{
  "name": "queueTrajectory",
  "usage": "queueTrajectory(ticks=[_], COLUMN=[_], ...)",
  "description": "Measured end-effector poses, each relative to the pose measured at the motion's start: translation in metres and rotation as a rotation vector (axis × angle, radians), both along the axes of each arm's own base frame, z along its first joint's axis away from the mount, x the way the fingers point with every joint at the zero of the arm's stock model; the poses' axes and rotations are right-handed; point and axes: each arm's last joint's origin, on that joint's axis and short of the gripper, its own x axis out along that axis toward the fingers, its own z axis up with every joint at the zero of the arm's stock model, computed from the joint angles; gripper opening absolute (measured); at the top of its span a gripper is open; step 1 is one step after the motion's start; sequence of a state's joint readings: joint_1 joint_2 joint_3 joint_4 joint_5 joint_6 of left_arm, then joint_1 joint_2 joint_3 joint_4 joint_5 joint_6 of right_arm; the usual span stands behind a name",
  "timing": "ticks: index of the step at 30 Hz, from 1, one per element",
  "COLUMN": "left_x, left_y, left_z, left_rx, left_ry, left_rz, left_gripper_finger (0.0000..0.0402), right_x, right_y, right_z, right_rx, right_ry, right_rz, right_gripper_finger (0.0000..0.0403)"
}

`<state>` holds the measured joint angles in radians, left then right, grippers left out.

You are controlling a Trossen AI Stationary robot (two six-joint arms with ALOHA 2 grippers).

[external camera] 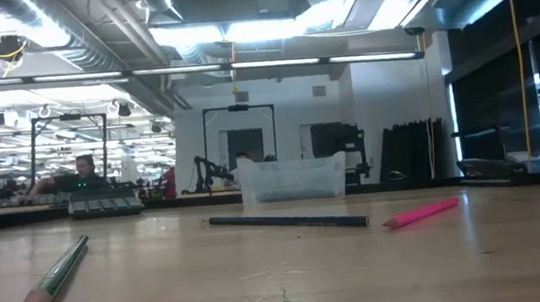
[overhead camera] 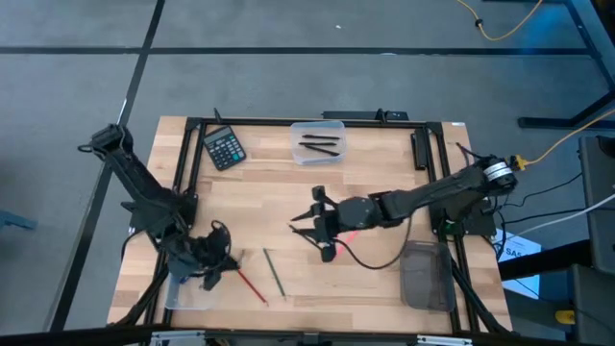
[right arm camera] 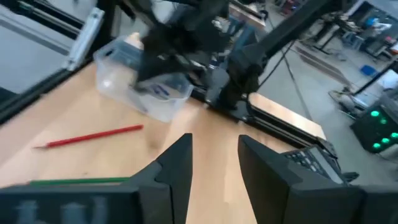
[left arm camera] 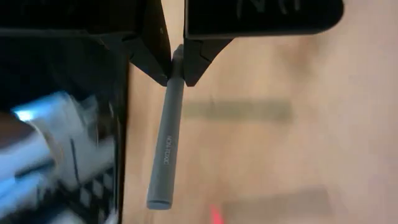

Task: Sort crayons/erasers/pens/pencils in bins
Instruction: Put the gray crayon into the bottom transparent bin

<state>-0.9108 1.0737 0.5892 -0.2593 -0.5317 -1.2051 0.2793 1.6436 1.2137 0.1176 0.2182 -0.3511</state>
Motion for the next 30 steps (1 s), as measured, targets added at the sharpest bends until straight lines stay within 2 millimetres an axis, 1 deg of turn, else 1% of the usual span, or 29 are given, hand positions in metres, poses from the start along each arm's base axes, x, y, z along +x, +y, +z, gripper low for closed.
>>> queueTrajectory(ticks=[4,6,9,12,15,18,24,30], left_x=[-0.016,-0.023,-0.03,-0.037,-0.042,-0.046,-0.049,-0.052], left_y=[-0.012,-0.016,-0.02,-0.024,-0.025,-0.025,-0.027,-0.028], left_z=[-0.004,-0.005,-0.01,-0.015,-0.02,-0.021,-0.022,-0.023], left_rx=[-0.233,-0.282,-0.298,-0.331,-0.359,-0.384,-0.413,-0.462], left_ry=[0.178,0.226,0.26,0.335,0.429,0.465,0.511,0.64], left_rz=[-0.018,-0.004,0.034,0.067,0.084,0.121,0.14,0.136], left_gripper_finger=[0.0014,0.0014,0.0014,0.0014,0.0014,0.0014,0.0014,0.0014], right_x=[0.013,0.018,0.022,0.023,0.025,0.027,0.028,0.027], right_y=[-0.013,-0.019,-0.025,-0.03,-0.036,-0.04,-0.04,-0.04], right_z=[-0.006,-0.01,-0.014,-0.015,-0.011,-0.006,-0.005,-0.007], right_rx=[0.019,0.021,0.024,0.026,0.033,0.055,0.121,0.119], right_ry=[-0.049,-0.056,-0.052,-0.051,-0.088,-0.144,-0.151,-0.129], right_rz=[-0.042,-0.058,-0.077,-0.082,-0.094,-0.108,-0.014,-0.01], right_gripper_finger=[0.0133,0.0133,0.0133,0.0133,0.0133,0.0133,0.0133,0.0133])
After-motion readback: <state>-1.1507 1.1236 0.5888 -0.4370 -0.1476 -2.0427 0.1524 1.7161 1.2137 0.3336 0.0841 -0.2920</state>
